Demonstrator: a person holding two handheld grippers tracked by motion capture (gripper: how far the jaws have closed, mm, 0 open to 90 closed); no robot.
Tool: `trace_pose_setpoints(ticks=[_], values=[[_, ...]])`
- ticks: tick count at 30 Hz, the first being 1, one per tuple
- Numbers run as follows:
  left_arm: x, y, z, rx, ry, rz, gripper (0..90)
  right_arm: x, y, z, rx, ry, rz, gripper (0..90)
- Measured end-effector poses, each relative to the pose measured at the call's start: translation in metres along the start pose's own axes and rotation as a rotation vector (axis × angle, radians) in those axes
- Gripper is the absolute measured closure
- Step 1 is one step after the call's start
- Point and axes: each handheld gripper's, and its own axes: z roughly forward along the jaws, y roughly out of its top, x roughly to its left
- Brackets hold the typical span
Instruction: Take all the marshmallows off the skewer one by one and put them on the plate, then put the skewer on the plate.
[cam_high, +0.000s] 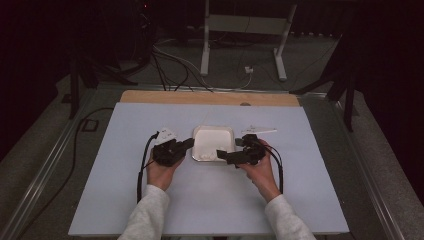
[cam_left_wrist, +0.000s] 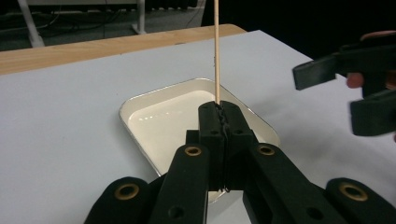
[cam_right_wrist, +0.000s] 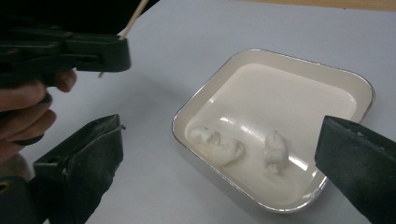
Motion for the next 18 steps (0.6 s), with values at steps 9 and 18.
trace_pose_setpoints(ticks=[9,18], values=[[-0.001,0.005,0.014,0.018,0.012,-0.017,90.0,-0.005,-0.01,-0.016,-0.046,-0.018,-0.005,1.3],[0.0,0.004,0.028,0.037,0.021,-0.042,90.0,-0.009,-0.025,-0.038,-0.076,-0.043,-0.02,1.3]])
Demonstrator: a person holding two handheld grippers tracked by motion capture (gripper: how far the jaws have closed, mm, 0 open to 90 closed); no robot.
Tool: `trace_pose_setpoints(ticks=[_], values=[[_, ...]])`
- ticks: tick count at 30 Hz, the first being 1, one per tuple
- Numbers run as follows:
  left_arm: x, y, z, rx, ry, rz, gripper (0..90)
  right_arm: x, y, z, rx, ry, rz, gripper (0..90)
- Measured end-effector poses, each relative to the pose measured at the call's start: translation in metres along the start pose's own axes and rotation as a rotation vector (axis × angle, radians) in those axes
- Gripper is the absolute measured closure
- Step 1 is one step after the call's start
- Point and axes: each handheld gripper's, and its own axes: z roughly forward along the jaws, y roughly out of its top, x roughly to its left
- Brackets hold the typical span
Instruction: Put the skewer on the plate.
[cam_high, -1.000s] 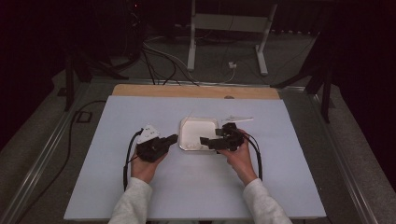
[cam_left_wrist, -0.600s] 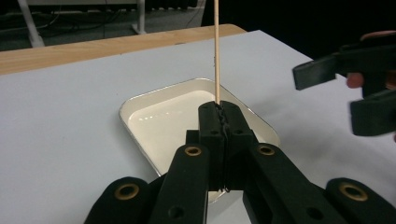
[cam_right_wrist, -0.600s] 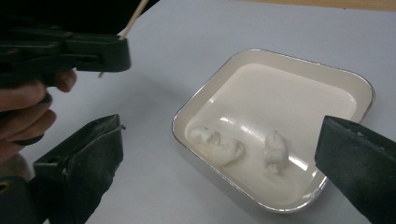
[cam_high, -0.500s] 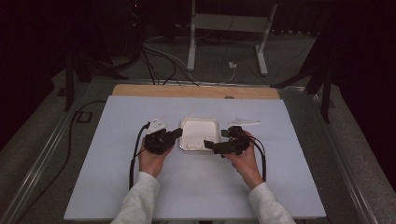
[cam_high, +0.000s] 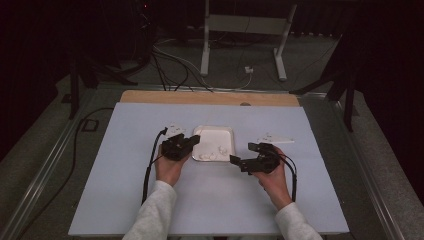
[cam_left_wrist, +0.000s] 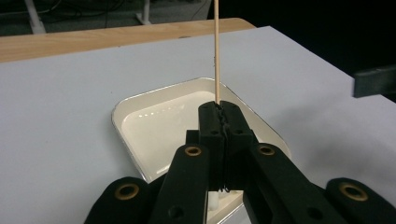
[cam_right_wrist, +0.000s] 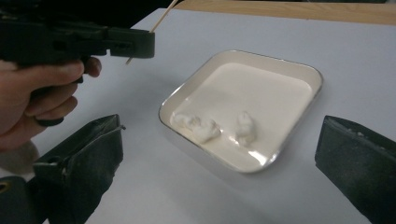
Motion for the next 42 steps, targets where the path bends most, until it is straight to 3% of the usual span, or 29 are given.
trace_pose_setpoints(ticks=[12,24,31,42], values=[[0.0,-0.002,0.02,0.041,0.02,-0.018,90.0,-0.008,-0.013,-0.028,-0.041,-0.013,-0.008,1.2],[-0.001,0.0,0.037,0.078,0.05,-0.022,90.0,-0.022,-0.036,-0.057,-0.047,-0.058,-0.001,1.2],[0.002,-0.006,0.051,0.13,0.077,-0.03,90.0,-0.031,-0.047,-0.075,-0.053,-0.082,0.017,1.3],[0.002,-0.015,0.07,0.203,0.114,-0.038,89.9,-0.031,-0.05,-0.081,-0.057,-0.085,0.014,1.3]])
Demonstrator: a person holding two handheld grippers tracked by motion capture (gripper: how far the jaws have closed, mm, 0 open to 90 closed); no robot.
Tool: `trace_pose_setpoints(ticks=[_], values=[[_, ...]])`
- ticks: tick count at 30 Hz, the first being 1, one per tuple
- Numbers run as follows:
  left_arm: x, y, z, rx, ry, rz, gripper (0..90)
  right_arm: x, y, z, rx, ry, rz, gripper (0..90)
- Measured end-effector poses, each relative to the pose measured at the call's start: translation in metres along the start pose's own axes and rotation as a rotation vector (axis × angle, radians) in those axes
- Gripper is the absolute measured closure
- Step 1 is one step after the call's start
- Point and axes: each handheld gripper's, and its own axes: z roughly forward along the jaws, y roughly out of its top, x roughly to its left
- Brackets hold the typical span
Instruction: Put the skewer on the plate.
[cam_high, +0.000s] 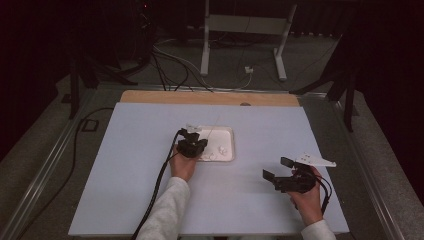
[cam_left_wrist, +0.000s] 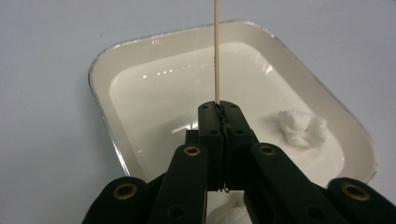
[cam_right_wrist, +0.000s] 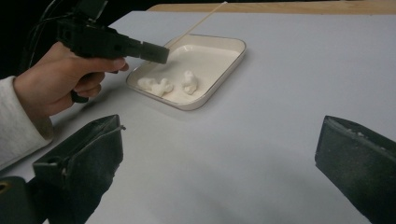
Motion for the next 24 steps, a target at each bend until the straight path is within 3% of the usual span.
trace_pose_setpoints(ticks=[7,12,16,21,24], values=[[0.003,-0.003,0.004,0.042,0.03,-0.012,89.5,0.001,-0.001,0.002,0.005,0.004,-0.005,1.3],[0.002,-0.005,0.002,0.05,0.029,-0.024,88.6,0.001,-0.001,0.001,0.004,0.002,-0.004,1.3],[0.003,-0.004,-0.001,0.021,0.013,-0.046,67.8,0.002,-0.001,0.001,0.003,0.002,-0.005,1.3],[0.008,0.002,-0.013,-0.034,-0.039,-0.105,46.2,0.002,-0.001,0.0,-0.003,0.004,-0.004,1.3],[0.008,0.004,-0.023,-0.062,-0.04,-0.095,34.5,0.003,-0.001,0.001,-0.004,0.005,-0.004,1.3]])
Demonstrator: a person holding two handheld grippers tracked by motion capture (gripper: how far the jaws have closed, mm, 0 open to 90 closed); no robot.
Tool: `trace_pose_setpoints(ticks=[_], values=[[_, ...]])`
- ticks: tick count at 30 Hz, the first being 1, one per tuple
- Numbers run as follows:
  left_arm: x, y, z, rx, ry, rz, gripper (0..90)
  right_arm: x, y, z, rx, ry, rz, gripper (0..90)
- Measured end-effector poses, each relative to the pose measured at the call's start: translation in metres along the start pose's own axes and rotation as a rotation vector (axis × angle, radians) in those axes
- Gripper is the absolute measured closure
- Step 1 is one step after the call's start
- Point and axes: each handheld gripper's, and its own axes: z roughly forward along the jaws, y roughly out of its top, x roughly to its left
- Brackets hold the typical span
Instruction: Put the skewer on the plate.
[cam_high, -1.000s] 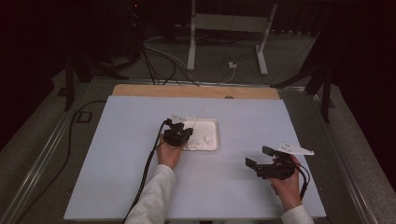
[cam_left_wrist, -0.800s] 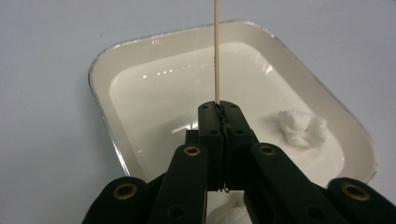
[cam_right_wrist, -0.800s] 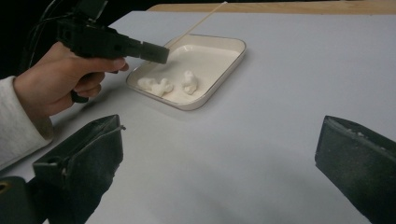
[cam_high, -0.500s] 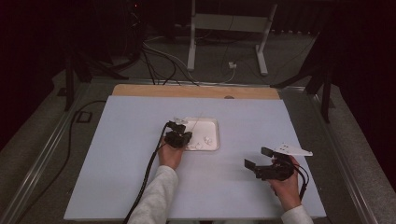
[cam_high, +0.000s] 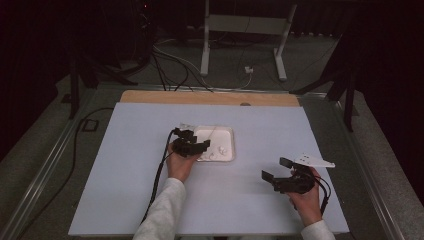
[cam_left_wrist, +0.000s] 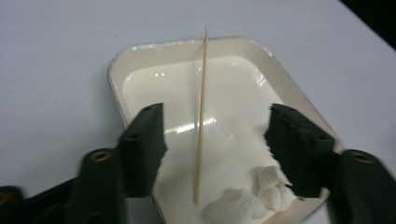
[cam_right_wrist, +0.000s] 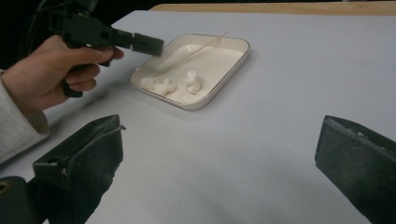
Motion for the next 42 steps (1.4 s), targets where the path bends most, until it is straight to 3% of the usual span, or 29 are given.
trace_pose_setpoints(ticks=[4,7,12,16,21,27,33,37,42], values=[[-0.001,0.004,-0.019,-0.038,-0.033,0.022,20.1,0.0,0.0,0.0,-0.006,-0.004,-0.007,1.3],[-0.001,0.005,-0.04,-0.09,-0.057,0.049,14.7,0.001,0.0,-0.001,-0.012,-0.013,-0.016,1.3],[0.002,0.004,-0.079,-0.153,-0.059,0.118,3.3,0.001,0.0,-0.003,-0.031,-0.028,-0.037,1.3],[0.005,-0.004,-0.105,-0.194,-0.041,0.167,0.9,0.001,-0.001,-0.004,-0.041,-0.036,-0.042,1.3],[0.008,-0.019,-0.127,-0.225,-0.032,0.219,0.7,0.001,0.0,-0.005,-0.056,-0.041,-0.042,1.3],[0.019,-0.038,-0.148,-0.277,-0.018,0.239,0.7,-0.001,-0.001,-0.007,-0.078,-0.052,-0.047,1.2],[0.032,-0.064,-0.167,-0.31,0.054,0.262,0.7,-0.005,-0.003,-0.012,-0.111,-0.06,-0.037,1.2],[0.042,-0.08,-0.176,-0.311,0.091,0.233,0.7,-0.006,-0.004,-0.016,-0.124,-0.074,-0.042,1.3],[0.05,-0.084,-0.183,-0.322,0.108,0.201,0.7,-0.005,-0.006,-0.016,-0.119,-0.079,-0.06,1.2]])
